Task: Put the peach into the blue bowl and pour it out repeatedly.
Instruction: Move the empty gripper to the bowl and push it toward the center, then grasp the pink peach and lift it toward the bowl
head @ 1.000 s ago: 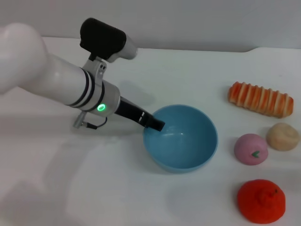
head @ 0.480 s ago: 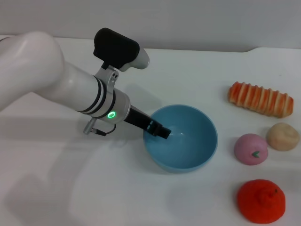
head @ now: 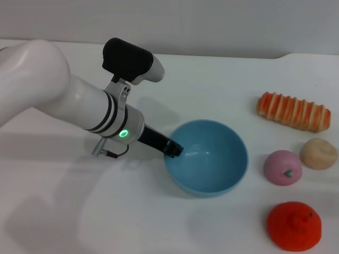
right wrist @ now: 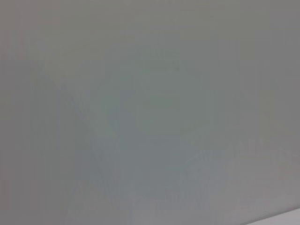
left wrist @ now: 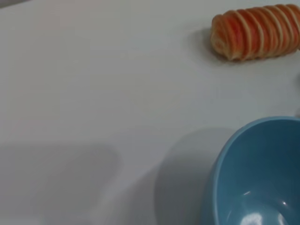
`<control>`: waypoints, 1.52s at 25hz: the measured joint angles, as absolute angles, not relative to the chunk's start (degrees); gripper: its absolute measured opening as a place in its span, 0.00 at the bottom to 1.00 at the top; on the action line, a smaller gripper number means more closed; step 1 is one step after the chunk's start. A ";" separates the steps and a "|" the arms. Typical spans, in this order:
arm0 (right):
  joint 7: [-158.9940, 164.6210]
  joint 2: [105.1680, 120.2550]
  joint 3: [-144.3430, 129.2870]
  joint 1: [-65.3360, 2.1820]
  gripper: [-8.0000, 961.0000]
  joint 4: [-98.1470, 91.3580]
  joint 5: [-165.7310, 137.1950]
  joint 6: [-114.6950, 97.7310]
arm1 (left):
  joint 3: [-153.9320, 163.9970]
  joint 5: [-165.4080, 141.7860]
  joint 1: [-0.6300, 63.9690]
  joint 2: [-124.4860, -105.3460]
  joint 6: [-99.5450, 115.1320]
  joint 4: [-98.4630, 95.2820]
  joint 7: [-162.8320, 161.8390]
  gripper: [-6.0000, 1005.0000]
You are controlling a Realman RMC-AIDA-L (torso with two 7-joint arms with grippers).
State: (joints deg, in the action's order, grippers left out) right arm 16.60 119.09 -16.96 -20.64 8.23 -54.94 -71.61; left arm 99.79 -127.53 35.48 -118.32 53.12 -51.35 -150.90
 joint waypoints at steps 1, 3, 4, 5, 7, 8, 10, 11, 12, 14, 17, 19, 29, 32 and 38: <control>16.61 119.09 -16.96 -20.60 0.65 8.23 -54.93 -71.61 | 99.81 -127.52 35.42 -118.35 53.22 -51.33 -150.90 0.39; 16.62 119.09 -16.96 -20.52 0.65 8.25 -54.93 -71.61 | 99.81 -127.52 35.35 -118.37 53.33 -51.32 -150.93 0.34; 16.63 119.10 -16.96 -20.47 0.65 8.28 -54.93 -71.62 | 99.82 -127.52 35.33 -118.37 53.37 -51.32 -150.99 0.31; 16.63 119.09 -16.96 -20.45 0.65 8.30 -54.93 -71.62 | 99.83 -127.52 35.36 -118.38 53.40 -51.32 -151.26 0.29; 16.64 119.10 -16.96 -20.41 0.65 8.34 -54.93 -71.63 | 99.83 -127.52 35.44 -118.38 53.42 -51.32 -151.47 0.24; 16.64 119.10 -16.96 -20.40 0.64 8.36 -54.93 -71.63 | 99.84 -127.52 35.49 -118.38 53.45 -51.31 -151.60 0.21; 16.65 119.10 -16.95 -20.39 0.64 8.50 -54.93 -71.64 | 99.83 -127.52 35.56 -118.35 53.54 -51.38 -151.62 0.14; 16.65 119.10 -16.91 -20.39 0.64 8.67 -54.92 -71.64 | 99.75 -127.52 35.58 -118.29 53.60 -51.55 -151.62 0.10; 16.66 119.10 -16.86 -20.39 0.64 8.80 -54.92 -71.64 | 99.54 -127.56 35.70 -118.21 53.82 -51.85 -151.62 0.06; 16.73 119.10 -16.76 -20.39 0.64 9.01 -54.92 -71.64 | 98.71 -127.83 36.41 -118.03 54.36 -52.70 -151.62 0.02; 18.79 119.02 -16.85 -20.44 0.64 9.07 -54.92 -71.64 | 96.81 -129.06 38.38 -117.79 55.27 -53.51 -151.62 0.00; 24.80 118.64 -17.18 -20.46 0.64 8.40 -55.37 -71.68 | 95.55 -131.56 40.09 -117.76 55.84 -53.76 -151.63 0.00; 75.12 118.46 -21.41 -18.84 0.64 -22.59 -84.03 -70.83 | 89.52 -142.75 45.35 -117.94 59.86 -54.41 -156.48 0.00; 88.11 118.41 -22.48 -19.79 0.64 -33.22 -94.78 -70.82 | 87.16 -142.76 45.16 -117.95 59.86 -54.19 -156.34 0.00; 110.66 118.25 -29.34 -24.11 0.63 -51.08 -119.00 -73.54 | 86.45 -142.79 45.10 -117.95 58.69 -53.82 -156.18 0.00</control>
